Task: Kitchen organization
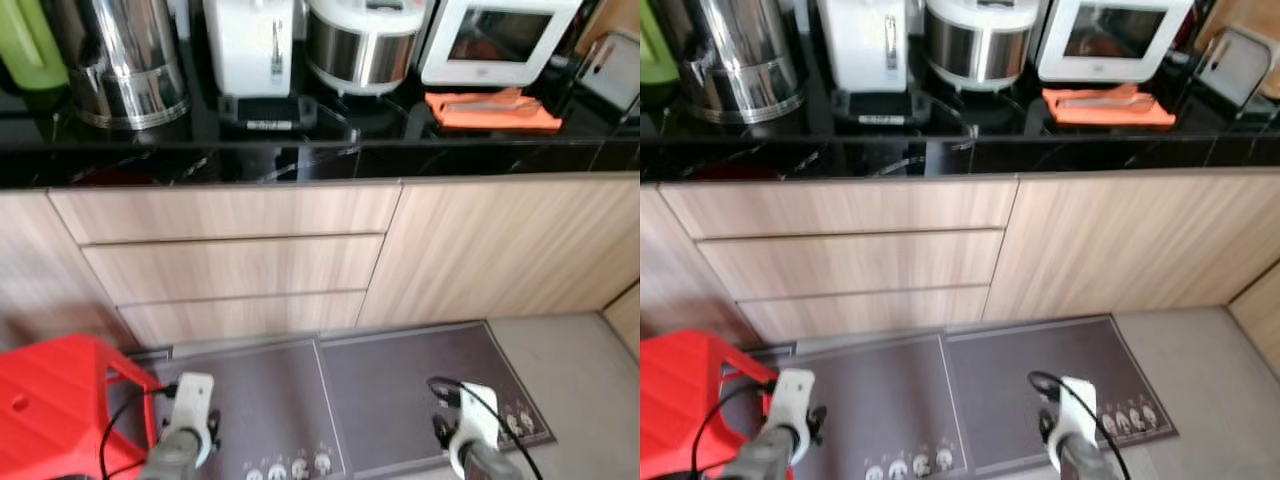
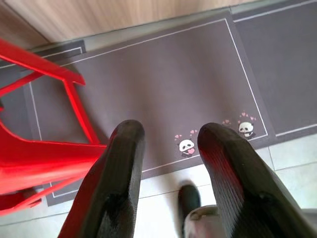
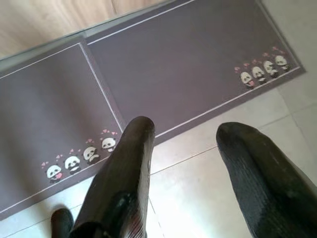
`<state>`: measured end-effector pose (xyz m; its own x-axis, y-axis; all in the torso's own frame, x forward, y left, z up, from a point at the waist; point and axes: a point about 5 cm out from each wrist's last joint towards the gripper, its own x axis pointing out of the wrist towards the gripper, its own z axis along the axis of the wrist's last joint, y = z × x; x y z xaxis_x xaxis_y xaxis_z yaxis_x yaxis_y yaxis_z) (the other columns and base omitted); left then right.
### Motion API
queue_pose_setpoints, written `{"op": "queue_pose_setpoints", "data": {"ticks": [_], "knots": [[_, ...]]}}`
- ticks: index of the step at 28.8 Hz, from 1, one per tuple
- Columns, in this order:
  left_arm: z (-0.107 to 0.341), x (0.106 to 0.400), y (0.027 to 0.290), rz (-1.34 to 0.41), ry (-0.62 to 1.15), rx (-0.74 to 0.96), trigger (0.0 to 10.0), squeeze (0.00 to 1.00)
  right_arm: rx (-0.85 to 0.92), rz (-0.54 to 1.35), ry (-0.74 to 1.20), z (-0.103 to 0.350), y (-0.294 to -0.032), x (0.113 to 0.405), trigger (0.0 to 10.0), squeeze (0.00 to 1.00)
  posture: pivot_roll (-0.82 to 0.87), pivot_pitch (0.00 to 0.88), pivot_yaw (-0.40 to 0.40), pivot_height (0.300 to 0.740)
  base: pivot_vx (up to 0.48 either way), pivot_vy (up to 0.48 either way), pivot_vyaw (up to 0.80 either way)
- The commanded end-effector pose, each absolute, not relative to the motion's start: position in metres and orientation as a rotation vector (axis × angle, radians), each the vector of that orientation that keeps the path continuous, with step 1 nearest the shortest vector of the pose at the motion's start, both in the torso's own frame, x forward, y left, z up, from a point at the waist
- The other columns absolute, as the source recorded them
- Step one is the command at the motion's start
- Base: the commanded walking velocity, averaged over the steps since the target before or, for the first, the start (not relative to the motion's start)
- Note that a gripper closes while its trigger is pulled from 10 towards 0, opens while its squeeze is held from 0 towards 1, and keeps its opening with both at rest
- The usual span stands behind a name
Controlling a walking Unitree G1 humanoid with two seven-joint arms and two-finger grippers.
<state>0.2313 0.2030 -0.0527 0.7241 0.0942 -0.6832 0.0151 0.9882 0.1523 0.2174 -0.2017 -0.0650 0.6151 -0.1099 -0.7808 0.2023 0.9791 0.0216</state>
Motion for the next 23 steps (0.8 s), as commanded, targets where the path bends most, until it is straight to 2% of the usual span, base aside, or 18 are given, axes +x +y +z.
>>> {"op": "queue_pose_setpoints", "data": {"ticks": [1,3,23], "knots": [[-0.0557,0.2269,0.2031,0.042,0.776,0.168,10.0,0.00,0.121,-0.193,0.897,-0.0657,-0.2034,0.2157,10.0,0.00,0.15,0.000,-0.096,0.740,0.000,-0.480,-0.69],[-0.0562,0.2263,0.2029,0.049,0.780,0.159,10.0,0.00,0.120,-0.193,0.897,-0.0656,-0.2037,0.2158,10.0,0.00,0.15,0.000,-0.097,0.740,0.000,-0.480,-0.69],[-0.0569,0.2254,0.2020,0.046,0.783,0.161,10.0,0.00,0.113,-0.195,0.897,-0.0646,-0.2073,0.2165,10.0,0.00,0.14,0.000,-0.108,0.740,0.000,0.000,-0.69]]}}
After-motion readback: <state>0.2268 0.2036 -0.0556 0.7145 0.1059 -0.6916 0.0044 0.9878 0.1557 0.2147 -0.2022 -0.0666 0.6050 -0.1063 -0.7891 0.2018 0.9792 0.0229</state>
